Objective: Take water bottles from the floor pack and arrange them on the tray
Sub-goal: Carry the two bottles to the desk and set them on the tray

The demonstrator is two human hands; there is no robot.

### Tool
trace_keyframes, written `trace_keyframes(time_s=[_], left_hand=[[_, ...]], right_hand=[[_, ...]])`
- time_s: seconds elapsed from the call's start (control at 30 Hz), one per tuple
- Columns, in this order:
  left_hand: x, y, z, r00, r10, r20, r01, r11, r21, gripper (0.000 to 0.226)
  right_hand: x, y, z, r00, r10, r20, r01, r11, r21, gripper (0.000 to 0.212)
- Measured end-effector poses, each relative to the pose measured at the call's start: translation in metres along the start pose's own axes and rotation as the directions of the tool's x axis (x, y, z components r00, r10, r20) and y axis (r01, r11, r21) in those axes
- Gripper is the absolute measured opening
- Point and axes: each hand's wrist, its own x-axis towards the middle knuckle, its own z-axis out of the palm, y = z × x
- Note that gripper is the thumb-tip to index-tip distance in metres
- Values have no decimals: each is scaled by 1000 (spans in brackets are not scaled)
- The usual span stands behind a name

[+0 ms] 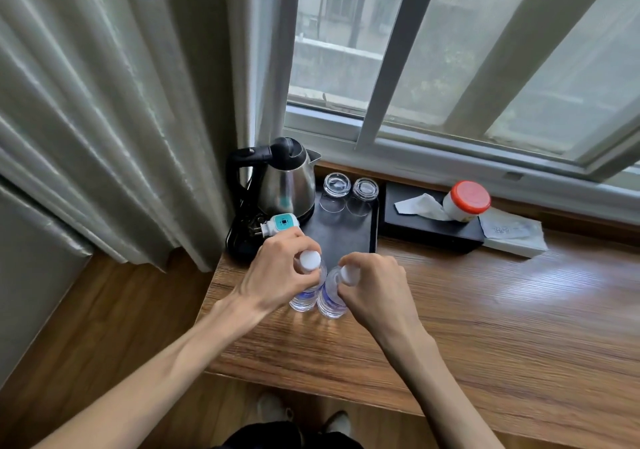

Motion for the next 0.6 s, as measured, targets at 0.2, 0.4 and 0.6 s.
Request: trace_keyframes(time_s=[0.2,0.4,0.6], left_hand=[[-3,-3,0,999,6,36,-7,999,51,32],[-9,8,-3,999,29,16,-30,999,45,51],[-10,64,7,992,123,-22,-121,991,58,47]], right_hand=[[4,8,-2,998,18,60,-18,1000,-1,38],[-4,19,-1,996,-26,79,22,998,60,67],[-25,55,-22,997,-55,51,47,987,154,88]])
